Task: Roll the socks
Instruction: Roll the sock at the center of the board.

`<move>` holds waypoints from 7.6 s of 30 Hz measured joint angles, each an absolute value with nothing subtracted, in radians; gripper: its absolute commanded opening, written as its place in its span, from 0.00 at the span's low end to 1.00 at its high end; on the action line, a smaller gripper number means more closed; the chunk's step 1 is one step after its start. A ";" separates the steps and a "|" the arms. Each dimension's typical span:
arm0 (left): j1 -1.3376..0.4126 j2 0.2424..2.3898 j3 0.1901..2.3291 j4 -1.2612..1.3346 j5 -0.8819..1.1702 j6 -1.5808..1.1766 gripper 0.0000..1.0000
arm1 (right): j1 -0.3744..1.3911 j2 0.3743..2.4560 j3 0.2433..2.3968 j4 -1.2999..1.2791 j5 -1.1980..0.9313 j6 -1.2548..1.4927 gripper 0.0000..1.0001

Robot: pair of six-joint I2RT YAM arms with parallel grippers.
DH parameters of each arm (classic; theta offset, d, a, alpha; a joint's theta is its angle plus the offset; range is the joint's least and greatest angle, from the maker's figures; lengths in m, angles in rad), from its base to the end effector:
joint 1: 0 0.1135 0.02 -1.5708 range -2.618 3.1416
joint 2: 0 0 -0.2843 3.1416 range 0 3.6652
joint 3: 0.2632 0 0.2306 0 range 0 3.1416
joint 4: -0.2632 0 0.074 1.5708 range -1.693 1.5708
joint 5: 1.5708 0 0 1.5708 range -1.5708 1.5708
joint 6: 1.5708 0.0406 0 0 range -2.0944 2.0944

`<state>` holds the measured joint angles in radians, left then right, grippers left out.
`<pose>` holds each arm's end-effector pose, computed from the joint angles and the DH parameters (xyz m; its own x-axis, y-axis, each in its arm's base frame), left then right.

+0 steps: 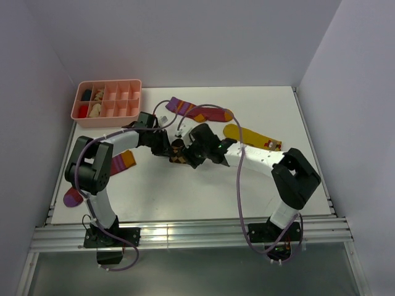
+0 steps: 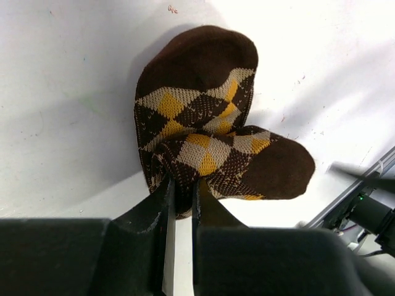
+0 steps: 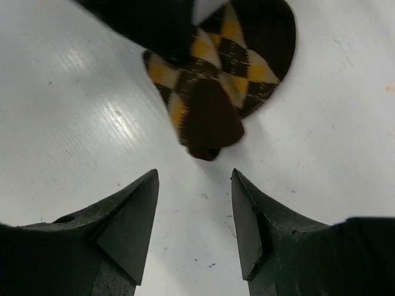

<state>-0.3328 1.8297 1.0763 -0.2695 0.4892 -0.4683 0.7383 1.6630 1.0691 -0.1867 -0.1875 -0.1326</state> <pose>0.3278 -0.1335 0.1860 -0.9545 -0.0916 -0.2838 0.0996 0.7990 -0.5931 0.2502 0.2379 0.2416 -0.4155 -0.5537 -0.7216 -0.8213 0.5693 0.0361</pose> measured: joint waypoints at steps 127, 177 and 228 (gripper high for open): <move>-0.236 1.488 0.608 0.131 0.273 -0.749 0.23 | 0.830 2.075 1.531 -0.568 -0.326 -0.356 0.00; -0.227 1.376 0.690 0.077 0.215 -0.721 0.63 | 0.707 2.251 1.721 -0.828 -0.748 -0.212 0.00; -0.292 1.477 0.546 0.227 0.183 -0.981 0.49 | 0.680 2.226 1.489 -0.270 -0.870 0.608 0.29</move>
<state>-0.2920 1.4765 0.5465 0.2272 0.1833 -0.9813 0.6800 2.2261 1.4887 -0.2699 -0.8703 0.6083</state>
